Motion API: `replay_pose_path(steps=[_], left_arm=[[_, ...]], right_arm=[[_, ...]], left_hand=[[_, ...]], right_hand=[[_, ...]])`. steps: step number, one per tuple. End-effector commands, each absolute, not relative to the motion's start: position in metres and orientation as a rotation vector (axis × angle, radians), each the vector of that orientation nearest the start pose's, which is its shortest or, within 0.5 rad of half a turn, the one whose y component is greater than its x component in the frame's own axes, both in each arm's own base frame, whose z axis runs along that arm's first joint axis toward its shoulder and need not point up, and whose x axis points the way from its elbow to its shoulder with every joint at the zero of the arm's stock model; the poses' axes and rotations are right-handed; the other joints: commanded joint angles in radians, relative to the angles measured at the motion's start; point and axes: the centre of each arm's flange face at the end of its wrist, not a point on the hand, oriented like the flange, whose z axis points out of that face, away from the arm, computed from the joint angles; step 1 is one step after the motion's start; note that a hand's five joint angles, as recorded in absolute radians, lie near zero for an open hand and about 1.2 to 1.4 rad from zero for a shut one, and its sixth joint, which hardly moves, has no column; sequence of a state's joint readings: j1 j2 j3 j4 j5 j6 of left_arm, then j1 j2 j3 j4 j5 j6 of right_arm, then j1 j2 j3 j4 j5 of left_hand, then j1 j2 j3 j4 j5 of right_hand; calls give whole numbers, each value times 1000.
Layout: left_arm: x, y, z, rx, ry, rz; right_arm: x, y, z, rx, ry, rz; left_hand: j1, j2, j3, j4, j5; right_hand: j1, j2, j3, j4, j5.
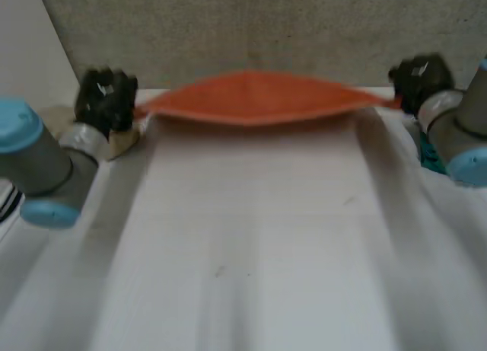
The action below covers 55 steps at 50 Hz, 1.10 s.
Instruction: Fold the laundry.
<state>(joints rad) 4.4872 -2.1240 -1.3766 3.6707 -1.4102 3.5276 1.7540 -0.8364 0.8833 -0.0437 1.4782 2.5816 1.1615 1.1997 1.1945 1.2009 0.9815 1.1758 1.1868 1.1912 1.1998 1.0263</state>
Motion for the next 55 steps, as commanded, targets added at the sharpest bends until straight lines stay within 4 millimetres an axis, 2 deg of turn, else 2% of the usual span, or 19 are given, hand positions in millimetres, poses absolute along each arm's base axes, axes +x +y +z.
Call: replay_pose_path(steps=[1, 3, 5, 6, 9, 10, 14, 16, 19, 22, 24, 28, 33, 40, 44, 49, 53, 54, 55], left_arm=[[-230, -340, 148, 982, 2092, -2084], [-225, -325, 137, 1041, 2130, -1979], [-217, -303, 140, 1109, 2143, -1869], [-214, -294, 143, 1130, 2151, -1826], [-193, -265, 157, 1153, 2211, -1664], [-187, -258, 159, 1150, 2240, -1619], [-168, -217, 165, 1176, 2417, -1366], [-163, -197, 170, 1214, 2500, -1232], [-163, -191, 174, 1285, 2505, -1162], [-164, -201, 179, 1315, 2428, -1221], [-169, -222, 182, 1307, 2353, -1312], [-192, -257, 182, 1306, 2232, -1512], [-225, -297, 183, 1228, 2135, -1740], [-243, -358, 180, 1054, 1986, -1868], [-262, -381, 175, 1032, 1928, -1918], [-267, -409, 163, 989, 1895, -1938], [-274, -413, 154, 1000, 1896, -1953], [-275, -413, 152, 1002, 1899, -1955], [-277, -412, 150, 1010, 1902, -1956]], right_arm=[[217, -407, 181, -1213, 2408, -2002], [214, -388, 162, -1313, 2488, -1821], [210, -376, 155, -1368, 2531, -1714], [206, -360, 157, -1410, 2561, -1625], [189, -341, 174, -1440, 2613, -1567], [170, -328, 182, -1474, 2670, -1508], [137, -288, 184, -1712, 2737, -1262], [132, -274, 183, -1831, 2716, -1172], [131, -263, 183, -1937, 2674, -1146], [135, -271, 189, -1879, 2680, -1264], [137, -281, 194, -1827, 2679, -1365], [150, -330, 177, -1614, 2647, -1623], [184, -361, 178, -1575, 2474, -1899], [195, -412, 172, -1504, 2421, -2207], [205, -431, 163, -1498, 2383, -2288], [213, -457, 152, -1480, 2337, -2369], [218, -472, 142, -1467, 2315, -2410], [219, -474, 140, -1467, 2310, -2414], [221, -475, 135, -1470, 2312, -2404]], left_hand=[[235, 197, 202, 195, 240], [235, 197, 202, 195, 240], [235, 197, 202, 195, 240], [235, 197, 202, 195, 240], [235, 197, 202, 195, 240], [235, 197, 202, 195, 240], [235, 197, 202, 195, 240], [235, 197, 202, 195, 240], [235, 197, 202, 195, 240], [235, 197, 202, 195, 240], [235, 197, 202, 195, 240], [235, 197, 202, 195, 240], [235, 197, 202, 195, 240], [235, 197, 202, 195, 240], [235, 197, 202, 195, 240], [235, 197, 202, 195, 240], [235, 197, 202, 195, 240], [235, 197, 202, 195, 240], [-227, -265, -260, -266, -221]], right_hand=[[220, 209, 205, 196, 195], [220, 209, 205, 196, 195], [220, 209, 205, 196, 195], [220, 209, 205, 196, 195], [220, 209, 205, 196, 195], [220, 209, 205, 196, 195], [220, 209, 205, 196, 195], [220, 209, 205, 196, 195], [220, 209, 205, 196, 195], [220, 209, 205, 196, 195], [220, 209, 205, 196, 195], [220, 209, 205, 196, 195], [220, 209, 205, 196, 195], [220, 209, 205, 196, 195], [220, 209, 205, 196, 195], [220, 209, 205, 196, 195], [220, 209, 205, 196, 195], [82, 71, 67, 58, 57], [-1001, -1012, -1017, -1025, -1026]])
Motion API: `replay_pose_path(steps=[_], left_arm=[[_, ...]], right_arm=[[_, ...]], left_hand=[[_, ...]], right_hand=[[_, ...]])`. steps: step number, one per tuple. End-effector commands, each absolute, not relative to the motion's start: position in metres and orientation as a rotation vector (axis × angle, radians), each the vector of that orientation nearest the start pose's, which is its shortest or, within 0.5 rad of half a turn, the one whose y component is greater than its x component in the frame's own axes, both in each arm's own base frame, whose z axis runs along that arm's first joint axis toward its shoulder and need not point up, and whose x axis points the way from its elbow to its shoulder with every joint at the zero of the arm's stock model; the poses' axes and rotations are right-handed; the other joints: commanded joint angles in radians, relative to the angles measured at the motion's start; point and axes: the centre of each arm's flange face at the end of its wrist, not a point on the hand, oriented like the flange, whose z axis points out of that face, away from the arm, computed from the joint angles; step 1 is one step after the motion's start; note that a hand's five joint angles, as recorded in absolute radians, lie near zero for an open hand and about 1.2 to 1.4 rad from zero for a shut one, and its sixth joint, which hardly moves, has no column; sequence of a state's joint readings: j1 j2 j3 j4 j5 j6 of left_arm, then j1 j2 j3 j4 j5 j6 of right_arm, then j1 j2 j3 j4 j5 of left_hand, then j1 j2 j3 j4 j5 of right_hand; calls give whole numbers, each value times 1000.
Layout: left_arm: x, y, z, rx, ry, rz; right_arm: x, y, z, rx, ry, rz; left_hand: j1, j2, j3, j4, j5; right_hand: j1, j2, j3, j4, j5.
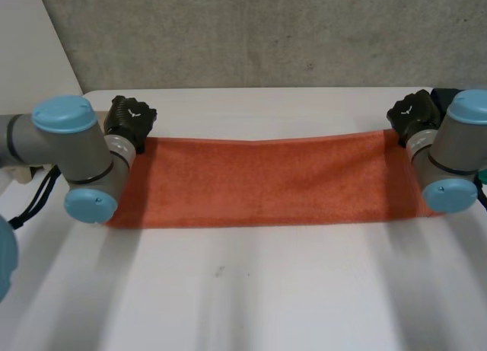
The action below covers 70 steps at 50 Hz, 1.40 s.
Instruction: Fold the laundry.
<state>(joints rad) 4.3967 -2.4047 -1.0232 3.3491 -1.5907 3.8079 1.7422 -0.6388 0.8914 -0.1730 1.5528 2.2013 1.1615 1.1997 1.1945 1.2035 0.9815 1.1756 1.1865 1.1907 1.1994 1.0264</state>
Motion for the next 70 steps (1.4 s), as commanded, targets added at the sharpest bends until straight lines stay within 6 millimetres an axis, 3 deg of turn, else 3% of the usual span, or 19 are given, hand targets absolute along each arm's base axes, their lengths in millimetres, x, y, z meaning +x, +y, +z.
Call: replay_pose_path(steps=[1, 3, 5, 8, 14, 18, 20, 26, 36, 37, 38, 45, 53, 55, 59, 60, 62, 64, 70], left_arm=[[-278, -411, 148, 1013, 1904, -1957], [-287, -404, 146, 1029, 1899, -1982], [-294, -399, 144, 1042, 1896, -2002], [-300, -390, 147, 1040, 1889, -2039], [-288, -369, 179, 999, 1903, -2072], [-280, -350, 187, 993, 1939, -2067], [-275, -341, 190, 983, 1963, -2062], [-266, -322, 187, 997, 2010, -2042], [-271, -312, 180, 1052, 2012, -2068], [-271, -312, 180, 1051, 2014, -2069], [-271, -312, 180, 1051, 2014, -2069], [-273, -307, 189, 1050, 1993, -2093], [-267, -298, 217, 1001, 1944, -2171], [-264, -297, 220, 978, 1954, -2183], [-263, -295, 224, 950, 1973, -2202], [-262, -295, 224, 948, 1975, -2204], [-261, -292, 225, 941, 1985, -2207], [-260, -291, 224, 940, 1992, -2202], [-258, -285, 223, 944, 2001, -2195]], right_arm=[[224, -475, 133, 1071, -1673, 1743], [229, -472, 131, 1075, -1685, 1753], [237, -464, 134, 1081, -1707, 1763], [235, -449, 136, 1047, -1815, 1736], [222, -407, 182, 958, -2026, 1780], [193, -382, 189, 942, -2222, 1744], [169, -375, 180, 926, -2334, 1682], [137, -364, 156, 924, -2488, 1606], [122, -378, 127, 977, -2394, 1592], [122, -380, 124, 986, -2383, 1592], [119, -385, 119, 984, -2357, 1590], [71, -397, 121, 686, -2214, 1447], [33, -401, 166, 817, -1903, 1315], [40, -400, 169, 855, -1873, 1321], [129, -391, 178, 1068, -1757, 1541], [162, -383, 183, 1138, -1702, 1644], [196, -371, 187, 1214, -1640, 1755], [247, -344, 194, 1360, -1499, 1930], [342, -269, 192, 1688, -1179, 2228]], left_hand=[[-862, -901, -895, -904, -857], [-725, -763, -758, -767, -720], [-987, -1025, -1020, -1029, -982], [-987, -1025, -1020, -1029, -982], [-987, -1025, -1020, -1029, -982], [-987, -1025, -1020, -1029, -982], [-987, -1025, -1020, -1029, -982], [-987, -1025, -1020, -1029, -982], [-987, -1025, -1020, -1029, -982], [-987, -1025, -1020, -1029, -982], [-987, -1025, -1020, -1029, -982], [-987, -1025, -1020, -1029, -982], [-987, -1025, -1020, -1029, -982], [-987, -1025, -1020, -1029, -982], [-987, -1025, -1020, -1029, -982], [-987, -1025, -1020, -1029, -982], [-987, -1025, -1020, -1029, -982], [-987, -1025, -1020, -1029, -982], [-987, -1025, -1020, -1029, -982]], right_hand=[[-1001, -1012, -1016, -1025, -1026], [-1001, -1012, -1016, -1025, -1026], [-1001, -1012, -1016, -1025, -1026], [-1001, -1012, -1016, -1025, -1026], [-1001, -1012, -1016, -1025, -1026], [-1001, -1012, -1016, -1025, -1026], [-968, -979, -983, -991, -993], [-768, -779, -783, -792, -793], [-545, -556, -560, -569, -571], [-382, -393, -397, -406, -407], [215, 204, 200, 191, 189], [221, 210, 206, 197, 195], [221, 210, 206, 197, 195], [221, 210, 206, 197, 195], [221, 210, 206, 197, 195], [221, 210, 206, 197, 195], [221, 210, 206, 197, 195], [221, 210, 206, 197, 195], [221, 210, 206, 197, 195]])
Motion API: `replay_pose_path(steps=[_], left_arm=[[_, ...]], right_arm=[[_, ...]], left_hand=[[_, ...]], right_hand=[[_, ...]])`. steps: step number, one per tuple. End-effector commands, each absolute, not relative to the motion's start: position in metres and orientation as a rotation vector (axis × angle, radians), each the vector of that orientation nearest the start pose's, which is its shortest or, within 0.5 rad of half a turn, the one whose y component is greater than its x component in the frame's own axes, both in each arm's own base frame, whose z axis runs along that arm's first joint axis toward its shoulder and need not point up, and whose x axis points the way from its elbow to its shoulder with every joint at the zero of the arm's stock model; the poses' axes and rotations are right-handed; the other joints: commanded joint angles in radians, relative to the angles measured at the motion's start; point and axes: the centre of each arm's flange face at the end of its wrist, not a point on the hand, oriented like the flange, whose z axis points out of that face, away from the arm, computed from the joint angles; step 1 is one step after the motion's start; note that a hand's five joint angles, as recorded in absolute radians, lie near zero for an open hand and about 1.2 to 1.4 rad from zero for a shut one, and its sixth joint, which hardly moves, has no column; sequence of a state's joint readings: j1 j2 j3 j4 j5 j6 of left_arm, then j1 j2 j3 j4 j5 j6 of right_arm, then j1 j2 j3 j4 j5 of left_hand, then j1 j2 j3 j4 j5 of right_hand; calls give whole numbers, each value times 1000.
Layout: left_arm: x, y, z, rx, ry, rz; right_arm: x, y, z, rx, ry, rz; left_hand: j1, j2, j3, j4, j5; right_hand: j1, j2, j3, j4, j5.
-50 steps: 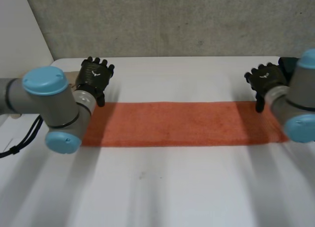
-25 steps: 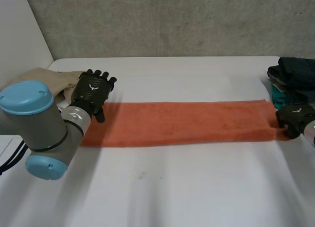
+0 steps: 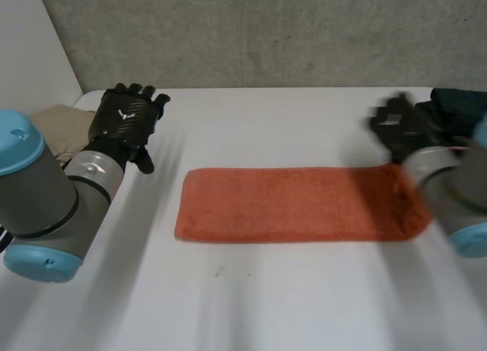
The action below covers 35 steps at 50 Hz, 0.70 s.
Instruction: Fold the laundry.
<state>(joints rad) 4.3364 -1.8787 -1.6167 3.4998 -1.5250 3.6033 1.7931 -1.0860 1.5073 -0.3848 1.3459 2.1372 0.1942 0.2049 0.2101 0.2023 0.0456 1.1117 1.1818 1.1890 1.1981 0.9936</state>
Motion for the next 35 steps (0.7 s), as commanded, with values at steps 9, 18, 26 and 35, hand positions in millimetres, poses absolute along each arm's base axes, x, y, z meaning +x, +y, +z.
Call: replay_pose_path(steps=[9, 18, 26, 35], left_arm=[[-262, -281, 221, 957, 2010, -2199], [-272, -282, 228, 927, 2037, -2275], [-309, -262, 222, 1055, 2026, -2345], [-335, -246, 202, 1175, 2064, -2323]], right_arm=[[416, -195, 126, -1947, 1033, -2108], [389, -206, 139, -1825, 1406, -2047], [307, -249, 174, -1303, 1948, -1873], [250, -274, 127, -1294, 2317, -1654]], left_hand=[[-20, -30, -36, -28, -46], [-20, -30, -36, -28, -46], [-20, -30, -36, -28, -46], [-20, -30, -36, -28, -46]], right_hand=[[285, 214, 207, 198, 228], [-937, -1007, -1014, -1024, -994], [-937, -1007, -1014, -1024, -994], [43, -27, -34, -43, -13]])
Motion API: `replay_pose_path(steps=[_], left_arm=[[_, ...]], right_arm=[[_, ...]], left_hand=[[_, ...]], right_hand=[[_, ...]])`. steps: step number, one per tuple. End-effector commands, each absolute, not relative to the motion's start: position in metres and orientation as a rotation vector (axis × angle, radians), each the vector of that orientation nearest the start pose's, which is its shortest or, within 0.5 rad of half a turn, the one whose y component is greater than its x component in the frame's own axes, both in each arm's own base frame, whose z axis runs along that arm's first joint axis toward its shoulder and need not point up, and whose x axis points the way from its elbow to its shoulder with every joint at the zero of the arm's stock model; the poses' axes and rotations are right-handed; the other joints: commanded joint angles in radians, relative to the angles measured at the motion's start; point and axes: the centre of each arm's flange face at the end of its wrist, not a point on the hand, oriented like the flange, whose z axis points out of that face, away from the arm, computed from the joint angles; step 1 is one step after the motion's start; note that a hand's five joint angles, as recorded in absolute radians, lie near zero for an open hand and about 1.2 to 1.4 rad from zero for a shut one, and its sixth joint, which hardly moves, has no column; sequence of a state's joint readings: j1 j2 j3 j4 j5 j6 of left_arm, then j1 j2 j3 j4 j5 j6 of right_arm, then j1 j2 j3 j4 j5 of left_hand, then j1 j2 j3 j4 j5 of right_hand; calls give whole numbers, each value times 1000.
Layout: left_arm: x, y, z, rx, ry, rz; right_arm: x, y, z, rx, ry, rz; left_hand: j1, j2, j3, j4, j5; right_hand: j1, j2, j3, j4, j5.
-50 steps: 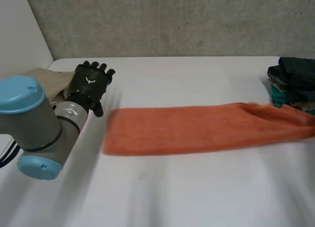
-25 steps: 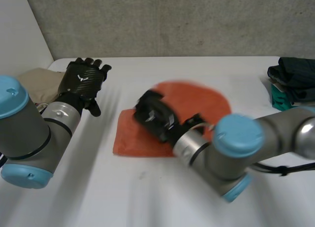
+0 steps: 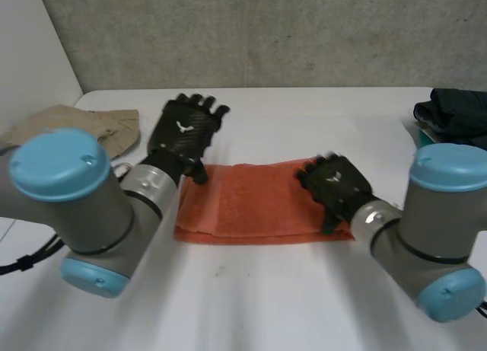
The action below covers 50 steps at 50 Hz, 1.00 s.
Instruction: Fold the laundry.
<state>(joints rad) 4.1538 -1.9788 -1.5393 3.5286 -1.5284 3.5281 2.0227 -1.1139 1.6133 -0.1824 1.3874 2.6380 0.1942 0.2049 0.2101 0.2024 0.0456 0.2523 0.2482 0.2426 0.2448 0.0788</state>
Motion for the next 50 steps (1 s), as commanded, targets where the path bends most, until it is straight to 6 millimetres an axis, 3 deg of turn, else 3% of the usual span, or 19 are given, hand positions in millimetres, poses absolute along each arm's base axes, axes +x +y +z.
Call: replay_pose_path(steps=[1, 6, 9, 13, 15, 18, 21, 23, 24, 25, 26, 31, 36, 38, 42, 45, 50], left_arm=[[-335, -245, 201, 1176, 2067, -2319], [-332, -245, 203, 1165, 2064, -2319], [-329, -246, 206, 1151, 2062, -2319], [-318, -250, 219, 1090, 2038, -2338], [-310, -254, 223, 1056, 2033, -2334], [-295, -262, 231, 967, 2020, -2333], [-285, -267, 236, 865, 2043, -2333], [-282, -268, 235, 808, 2077, -2333], [-282, -269, 235, 789, 2088, -2336], [-281, -269, 235, 774, 2097, -2339], [-281, -269, 235, 751, 2114, -2344], [-284, -266, 234, 731, 2152, -2362], [-296, -258, 237, 753, 2171, -2398], [-311, -251, 232, 806, 2199, -2409], [-343, -233, 215, 954, 2263, -2385], [-358, -235, 196, 1016, 2324, -2305], [-363, -246, 164, 1042, 2439, -2072]], right_arm=[[245, -277, 127, -1316, 2333, -1668], [235, -300, 135, -1396, 2356, -1871], [254, -301, 152, -1410, 2200, -2075], [309, -266, 189, -1428, 1797, -2272], [337, -242, 195, -1448, 1592, -2282], [368, -207, 190, -1522, 1351, -2212], [386, -180, 160, -1629, 1249, -2042], [395, -170, 139, -1677, 1256, -1931], [397, -171, 135, -1682, 1280, -1911], [399, -177, 133, -1673, 1344, -1890], [398, -180, 132, -1665, 1392, -1882], [391, -197, 147, -1435, 1635, -1843], [355, -255, 182, -981, 1859, -1783], [345, -262, 191, -886, 1911, -1732], [340, -271, 191, -773, 2003, -1571], [342, -279, 182, -757, 2059, -1496], [346, -290, 172, -767, 2105, -1419]], left_hand=[[-20, -30, -36, -28, -46], [-20, -30, -36, -28, -46], [-20, -30, -36, -28, -46], [-20, -30, -36, -28, -46], [-20, -30, -36, -28, -46], [-20, -30, -36, -28, -46], [-20, -30, -36, -28, -46], [-20, -30, -36, -28, -46], [-20, -30, -36, -28, -46], [-20, -30, -36, -28, -46], [-20, -30, -36, -28, -46], [-20, -30, -36, -28, -46], [-20, -30, -36, -28, -46], [-20, -30, -36, -28, -46], [-20, -30, -36, -28, -46], [-20, -30, -36, -28, -46], [-10, -21, -26, -18, -36]], right_hand=[[1142, 1146, 1151, 1149, 1141], [1144, 1148, 1154, 1151, 1143], [1144, 1148, 1154, 1151, 1143], [1144, 1148, 1154, 1151, 1143], [1144, 1148, 1154, 1151, 1143], [1144, 1148, 1154, 1151, 1143], [1144, 1148, 1154, 1151, 1143], [1144, 1148, 1154, 1151, 1143], [878, 882, 887, 885, 877], [151, 155, 161, 159, 150], [-78, -74, -68, -70, -79], [-78, -74, -68, -70, -79], [-78, -74, -68, -70, -79], [-78, -74, -68, -70, -79], [-78, -74, -68, -70, -79], [-78, -74, -68, -70, -79], [-78, -74, -68, -70, -79]])
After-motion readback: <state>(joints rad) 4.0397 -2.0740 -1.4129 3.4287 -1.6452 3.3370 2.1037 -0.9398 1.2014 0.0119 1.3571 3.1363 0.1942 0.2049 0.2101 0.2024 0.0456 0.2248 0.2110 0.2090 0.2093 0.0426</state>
